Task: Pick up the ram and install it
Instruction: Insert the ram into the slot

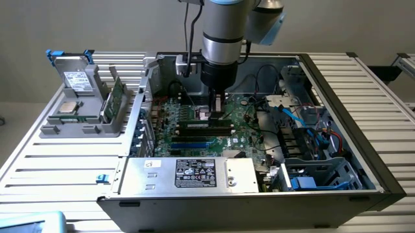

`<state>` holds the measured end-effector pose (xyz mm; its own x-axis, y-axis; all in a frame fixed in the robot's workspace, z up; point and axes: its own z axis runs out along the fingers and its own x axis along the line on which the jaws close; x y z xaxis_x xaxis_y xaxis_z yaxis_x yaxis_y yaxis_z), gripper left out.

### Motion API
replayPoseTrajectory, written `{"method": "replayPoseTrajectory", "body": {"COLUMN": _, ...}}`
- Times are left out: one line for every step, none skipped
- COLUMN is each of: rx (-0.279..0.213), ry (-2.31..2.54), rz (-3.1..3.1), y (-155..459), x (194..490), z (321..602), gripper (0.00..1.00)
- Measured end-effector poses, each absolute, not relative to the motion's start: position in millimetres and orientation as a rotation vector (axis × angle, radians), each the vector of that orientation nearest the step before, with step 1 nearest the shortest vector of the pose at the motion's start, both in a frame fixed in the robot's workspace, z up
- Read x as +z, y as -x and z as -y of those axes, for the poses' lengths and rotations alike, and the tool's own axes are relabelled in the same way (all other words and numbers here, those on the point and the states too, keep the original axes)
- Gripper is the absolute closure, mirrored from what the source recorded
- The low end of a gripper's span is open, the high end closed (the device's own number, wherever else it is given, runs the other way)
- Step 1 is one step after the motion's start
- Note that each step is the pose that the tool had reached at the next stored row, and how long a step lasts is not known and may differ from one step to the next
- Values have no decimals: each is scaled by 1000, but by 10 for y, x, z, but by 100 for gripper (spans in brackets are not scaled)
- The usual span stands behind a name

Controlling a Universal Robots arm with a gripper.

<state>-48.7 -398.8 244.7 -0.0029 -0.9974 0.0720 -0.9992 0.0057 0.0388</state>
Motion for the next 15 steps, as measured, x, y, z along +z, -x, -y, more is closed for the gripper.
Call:
{"method": "replayPoseTrajectory", "body": {"rx": 35, "ry": -2161, "rz": 2171, "y": 487, "x": 2448, "z": 3990, "gripper": 87}}
{"method": "replayPoseTrajectory", "body": {"rx": 34, "ry": -2162, "rz": 2171, "y": 487, "x": 2447, "z": 3992, "gripper": 87}}
{"method": "replayPoseTrajectory", "body": {"rx": 33, "ry": -2163, "rz": 2172, "y": 486, "x": 2445, "z": 3992, "gripper": 87}}
{"method": "replayPoseTrajectory", "body": {"rx": 32, "ry": -2163, "rz": 2172, "y": 486, "x": 2441, "z": 3992, "gripper": 87}}
{"method": "replayPoseTrajectory", "body": {"rx": 32, "ry": -2163, "rz": 2172, "y": 486, "x": 2436, "z": 3992, "gripper": 87}}
{"method": "replayPoseTrajectory", "body": {"rx": 32, "ry": -2163, "rz": 2173, "y": 486, "x": 2432, "z": 3992, "gripper": 87}}
{"method": "replayPoseTrajectory", "body": {"rx": 32, "ry": -2164, "rz": 2173, "y": 486, "x": 2428, "z": 3993, "gripper": 87}}
{"method": "replayPoseTrajectory", "body": {"rx": 32, "ry": -2163, "rz": 2173, "y": 486, "x": 2424, "z": 3993, "gripper": 87}}
{"method": "replayPoseTrajectory", "body": {"rx": 32, "ry": -2163, "rz": 2174, "y": 486, "x": 2420, "z": 3993, "gripper": 87}}
{"method": "replayPoseTrajectory", "body": {"rx": 32, "ry": -2163, "rz": 2175, "y": 486, "x": 2415, "z": 3993, "gripper": 87}}
{"method": "replayPoseTrajectory", "body": {"rx": 32, "ry": -2162, "rz": 2175, "y": 486, "x": 2413, "z": 3993, "gripper": 87}}
{"method": "replayPoseTrajectory", "body": {"rx": 32, "ry": -2161, "rz": 2175, "y": 483, "x": 2412, "z": 3993, "gripper": 87}}
{"method": "replayPoseTrajectory", "body": {"rx": 32, "ry": -2160, "rz": 2177, "y": 482, "x": 2405, "z": 3991, "gripper": 87}}
{"method": "replayPoseTrajectory", "body": {"rx": 32, "ry": -2159, "rz": 2178, "y": 482, "x": 2399, "z": 3987, "gripper": 87}}
{"method": "replayPoseTrajectory", "body": {"rx": 32, "ry": -2159, "rz": 2178, "y": 482, "x": 2394, "z": 3982, "gripper": 87}}
